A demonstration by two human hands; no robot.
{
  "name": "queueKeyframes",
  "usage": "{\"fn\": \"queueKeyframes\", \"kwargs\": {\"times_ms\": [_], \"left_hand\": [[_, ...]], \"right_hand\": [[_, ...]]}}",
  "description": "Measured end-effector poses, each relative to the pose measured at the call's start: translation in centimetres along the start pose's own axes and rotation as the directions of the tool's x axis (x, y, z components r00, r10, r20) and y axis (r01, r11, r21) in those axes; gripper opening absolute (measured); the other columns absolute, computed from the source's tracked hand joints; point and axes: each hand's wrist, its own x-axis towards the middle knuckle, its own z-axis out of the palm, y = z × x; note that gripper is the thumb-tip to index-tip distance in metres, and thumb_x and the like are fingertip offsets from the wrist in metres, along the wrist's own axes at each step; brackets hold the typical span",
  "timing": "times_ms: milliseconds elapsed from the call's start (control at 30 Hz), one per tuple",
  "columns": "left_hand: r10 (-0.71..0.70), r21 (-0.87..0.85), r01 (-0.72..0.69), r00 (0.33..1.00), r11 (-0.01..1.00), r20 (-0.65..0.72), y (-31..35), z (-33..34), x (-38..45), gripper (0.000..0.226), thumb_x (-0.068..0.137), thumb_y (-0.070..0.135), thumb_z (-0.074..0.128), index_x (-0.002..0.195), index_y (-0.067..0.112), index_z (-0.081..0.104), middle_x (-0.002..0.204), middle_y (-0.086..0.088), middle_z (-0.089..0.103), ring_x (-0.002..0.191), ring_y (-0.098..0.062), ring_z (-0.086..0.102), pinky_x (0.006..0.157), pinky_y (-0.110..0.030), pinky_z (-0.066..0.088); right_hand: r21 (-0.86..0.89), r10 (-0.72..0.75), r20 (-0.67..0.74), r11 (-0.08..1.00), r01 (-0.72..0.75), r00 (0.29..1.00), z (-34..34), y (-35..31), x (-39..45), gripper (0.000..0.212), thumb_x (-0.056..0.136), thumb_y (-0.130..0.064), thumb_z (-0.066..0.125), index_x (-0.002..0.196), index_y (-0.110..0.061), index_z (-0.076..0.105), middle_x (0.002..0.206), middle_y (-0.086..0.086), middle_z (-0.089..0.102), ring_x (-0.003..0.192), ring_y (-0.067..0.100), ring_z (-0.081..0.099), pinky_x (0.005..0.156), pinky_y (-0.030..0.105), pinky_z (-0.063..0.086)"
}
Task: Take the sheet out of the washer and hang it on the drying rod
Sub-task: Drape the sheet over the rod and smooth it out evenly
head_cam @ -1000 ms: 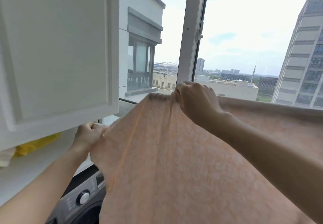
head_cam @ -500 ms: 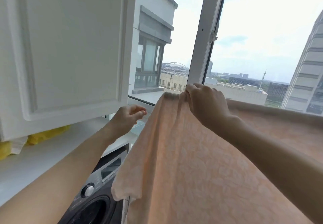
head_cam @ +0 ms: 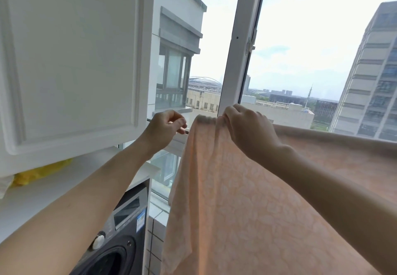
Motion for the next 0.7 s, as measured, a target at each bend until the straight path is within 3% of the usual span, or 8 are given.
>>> {"fn": "queueKeyframes", "kwargs": {"times_ms": [133,233,300,333,400,433,567,700], "left_hand": [[0.038,0.052,-0.047,0.985,0.998,0.170,0.2,0.6,-0.9,0.025,0.095,0.031,0.060,0.108,0.011,0.064,0.100,0.001,0.067,0.092,-0.012,0.066,0.075,-0.017,0.052],[0.061,0.059,-0.072,0.984,0.996,0.170,0.4,1.1,-1.0,0.028,0.093,0.034,0.061,0.096,0.006,0.066,0.089,-0.003,0.068,0.084,-0.017,0.066,0.071,-0.019,0.054],[0.069,0.067,-0.074,0.995,0.995,0.067,0.3,0.9,-0.7,0.027,0.092,0.033,0.063,0.089,0.006,0.065,0.082,-0.003,0.067,0.079,-0.018,0.065,0.071,-0.025,0.054],[0.068,0.063,-0.065,0.996,0.996,-0.058,0.1,0.5,-0.4,0.024,0.092,0.030,0.064,0.086,0.007,0.064,0.078,-0.002,0.065,0.075,-0.017,0.062,0.069,-0.025,0.052],[0.035,0.017,-0.031,0.954,0.999,-0.297,-0.4,-0.5,0.2,0.016,0.091,0.022,0.065,0.086,0.007,0.064,0.075,0.001,0.061,0.073,-0.016,0.058,0.067,-0.027,0.049],[0.027,0.018,-0.023,0.942,1.000,-0.335,-0.6,-0.9,0.4,0.013,0.091,0.020,0.065,0.087,0.008,0.065,0.076,0.002,0.062,0.075,-0.016,0.058,0.068,-0.028,0.049],[0.073,0.181,-0.031,0.971,0.983,-0.227,-0.8,-0.6,0.2,0.010,0.091,0.020,0.065,0.086,0.012,0.065,0.079,0.004,0.064,0.073,-0.009,0.058,0.064,-0.018,0.042],[0.109,0.207,-0.051,0.953,0.977,-0.282,-0.1,-0.4,0.2,0.006,0.093,0.016,0.063,0.088,0.012,0.062,0.079,0.005,0.060,0.070,-0.001,0.053,0.061,-0.007,0.038]], "right_hand": [[0.017,0.000,0.006,1.000,0.000,1.000,-0.1,-0.3,0.2,0.010,0.095,-0.004,0.052,0.088,-0.007,0.058,0.076,0.003,0.058,0.059,0.022,0.060,0.056,0.036,0.054],[0.046,0.000,0.033,0.999,-0.001,0.999,-0.5,-0.5,0.2,0.011,0.097,-0.006,0.049,0.092,-0.006,0.059,0.078,0.004,0.059,0.062,0.022,0.061,0.059,0.036,0.056],[0.076,0.018,0.044,0.997,-0.021,0.999,-0.8,-0.4,0.3,0.013,0.098,-0.008,0.048,0.093,-0.006,0.060,0.078,0.005,0.060,0.063,0.021,0.061,0.061,0.035,0.056],[0.088,0.040,0.041,0.995,-0.044,0.998,-1.0,-0.2,0.4,0.014,0.098,-0.007,0.048,0.091,-0.006,0.060,0.078,0.005,0.060,0.063,0.021,0.060,0.060,0.035,0.055],[0.116,0.096,0.021,0.988,-0.098,0.995,-1.2,0.1,0.7,0.015,0.097,-0.005,0.048,0.086,-0.006,0.058,0.075,0.006,0.058,0.062,0.023,0.058,0.057,0.035,0.050],[0.124,0.113,0.015,0.986,-0.113,0.994,-1.3,0.1,0.7,0.015,0.096,-0.004,0.048,0.084,-0.007,0.057,0.074,0.005,0.058,0.061,0.022,0.056,0.055,0.033,0.047],[0.059,0.120,0.049,0.991,-0.123,0.992,-0.9,-0.4,0.4,0.017,0.094,0.000,0.049,0.080,-0.008,0.053,0.070,0.002,0.054,0.056,0.019,0.053,0.051,0.029,0.042],[0.052,0.220,0.029,0.974,-0.221,0.975,-1.6,0.0,0.4,0.018,0.094,0.000,0.051,0.079,-0.010,0.055,0.063,-0.002,0.048,0.054,0.016,0.051,0.048,0.022,0.032]]}}
